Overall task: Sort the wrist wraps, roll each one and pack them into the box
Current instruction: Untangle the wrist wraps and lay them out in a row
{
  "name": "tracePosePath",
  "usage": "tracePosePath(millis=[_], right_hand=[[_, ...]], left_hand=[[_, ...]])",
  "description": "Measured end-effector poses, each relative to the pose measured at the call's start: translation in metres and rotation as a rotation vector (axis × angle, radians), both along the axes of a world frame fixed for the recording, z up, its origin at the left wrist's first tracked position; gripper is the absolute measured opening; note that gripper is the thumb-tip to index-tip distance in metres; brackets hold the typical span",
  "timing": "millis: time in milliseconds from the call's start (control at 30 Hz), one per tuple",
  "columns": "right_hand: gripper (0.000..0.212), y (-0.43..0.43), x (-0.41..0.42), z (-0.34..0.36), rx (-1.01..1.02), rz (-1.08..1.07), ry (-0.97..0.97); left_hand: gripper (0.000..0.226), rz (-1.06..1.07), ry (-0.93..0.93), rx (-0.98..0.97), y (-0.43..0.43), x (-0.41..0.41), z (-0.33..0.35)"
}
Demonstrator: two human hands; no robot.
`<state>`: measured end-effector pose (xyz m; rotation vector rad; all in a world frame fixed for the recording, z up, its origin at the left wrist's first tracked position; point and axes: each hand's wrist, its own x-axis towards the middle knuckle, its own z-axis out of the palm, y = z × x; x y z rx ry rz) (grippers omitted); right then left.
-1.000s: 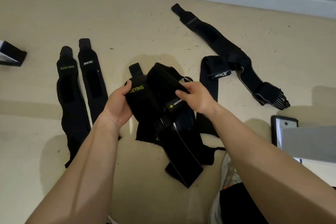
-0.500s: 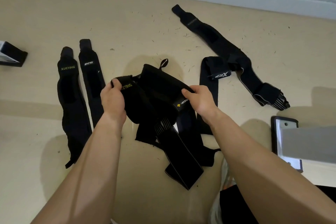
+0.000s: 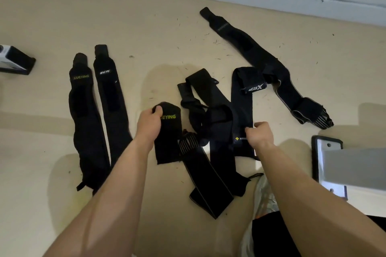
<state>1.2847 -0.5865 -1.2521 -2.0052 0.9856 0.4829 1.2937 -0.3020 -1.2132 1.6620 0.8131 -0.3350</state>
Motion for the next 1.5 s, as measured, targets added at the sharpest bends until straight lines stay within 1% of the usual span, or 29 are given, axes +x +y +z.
tracePosePath(millis=[67,133,167,233,300,333,367,433,500,533,633,700,733,767,800,833,867,933,967,1000,1067,1167,1233,1267,1333,1400,1433,1467,1500], right_hand=[[0.051,0.002,-0.007,0.002,-0.074,0.005,0.058],[0.065,0.011,-0.007,0.005,-0.188,0.047,0.056],[0.069,0.018,-0.006,0.006,-0.251,0.085,-0.001],[0.069,0.037,-0.002,0.015,-0.392,0.238,-0.219],[0.055,0.055,0.003,0.02,-0.471,0.488,-0.428],[0.045,0.064,0.006,0.021,-0.418,0.607,-0.479],[0.039,0.074,0.009,0.021,-0.324,0.714,-0.479],[0.036,0.093,0.015,0.018,-0.11,0.834,-0.34],[0.039,0.111,0.027,0.012,0.009,0.779,-0.243],[0.04,0.12,0.034,0.008,0.02,0.719,-0.229],[0.049,0.136,0.058,-0.004,-0.022,0.595,-0.122],[0.059,0.139,0.068,-0.01,-0.078,0.617,0.023],[0.057,0.137,0.071,-0.013,-0.113,0.644,0.062],[0.048,0.133,0.072,-0.016,-0.133,0.641,0.052],[0.036,0.128,0.073,-0.018,-0.114,0.594,0.0],[0.025,0.122,0.073,-0.02,-0.045,0.515,-0.055],[0.017,0.115,0.072,-0.02,0.073,0.417,-0.098],[0.016,0.101,0.068,-0.015,0.376,0.22,-0.123],[0.018,0.095,0.065,-0.012,0.52,0.162,-0.119],[0.019,0.089,0.062,-0.008,0.622,0.145,-0.114],[0.022,0.079,0.056,-0.004,0.722,0.177,-0.12],[0.026,0.072,0.052,0.0,0.767,0.197,-0.16],[0.029,0.073,0.05,0.0,0.711,0.228,-0.19],[0.031,0.076,0.049,0.0,0.658,0.271,-0.207],[0.036,0.085,0.044,0.004,0.628,0.389,-0.207],[0.037,0.096,0.041,0.01,0.695,0.472,-0.132],[0.033,0.102,0.041,0.014,0.732,0.479,-0.07],[0.028,0.106,0.04,0.02,0.736,0.479,-0.008],[0.027,0.11,0.041,0.025,0.699,0.47,0.025]], left_hand=[[0.024,-0.064,0.08,-0.009,-0.003,-0.01,-0.01],[0.031,-0.121,0.129,-0.014,-0.005,-0.017,-0.021],[0.034,-0.157,0.134,-0.01,-0.006,-0.02,-0.026],[0.035,-0.207,0.128,-0.028,-0.011,-0.026,-0.029],[0.034,-0.213,0.119,-0.073,-0.016,-0.029,-0.03],[0.032,-0.209,0.112,-0.095,-0.017,-0.03,-0.032],[0.028,-0.201,0.106,-0.121,-0.018,-0.03,-0.035],[0.022,-0.182,0.116,-0.192,-0.02,-0.03,-0.037],[0.022,-0.159,0.133,-0.297,-0.021,-0.03,-0.039],[0.023,-0.141,0.136,-0.354,-0.022,-0.031,-0.041],[0.029,-0.062,0.155,-0.52,-0.022,-0.032,-0.045],[0.031,-0.017,0.162,-0.575,-0.021,-0.032,-0.045],[0.032,0.018,0.163,-0.585,-0.019,-0.031,-0.046],[0.034,0.063,0.165,-0.597,-0.016,-0.031,-0.049],[0.036,0.112,0.168,-0.611,-0.011,-0.031,-0.052],[0.04,0.155,0.17,-0.628,-0.005,-0.03,-0.056],[0.043,0.195,0.165,-0.643,0.0,-0.029,-0.059],[0.044,0.266,0.129,-0.679,0.01,-0.028,-0.064],[0.041,0.289,0.107,-0.696,0.013,-0.028,-0.065],[0.037,0.306,0.09,-0.712,0.015,-0.028,-0.064],[0.035,0.316,0.065,-0.738,0.016,-0.027,-0.06],[0.034,0.3,0.055,-0.756,0.013,-0.027,-0.054],[0.035,0.28,0.049,-0.763,0.012,-0.026,-0.05],[0.037,0.264,0.043,-0.763,0.011,-0.025,-0.048],[0.041,0.212,0.039,-0.753,0.012,-0.022,-0.045],[0.041,0.163,0.064,-0.748,0.013,-0.021,-0.043],[0.041,0.149,0.081,-0.742,0.012,-0.021,-0.042],[0.042,0.137,0.097,-0.741,0.011,-0.022,-0.042],[0.044,0.13,0.113,-0.733,0.01,-0.023,-0.043]])
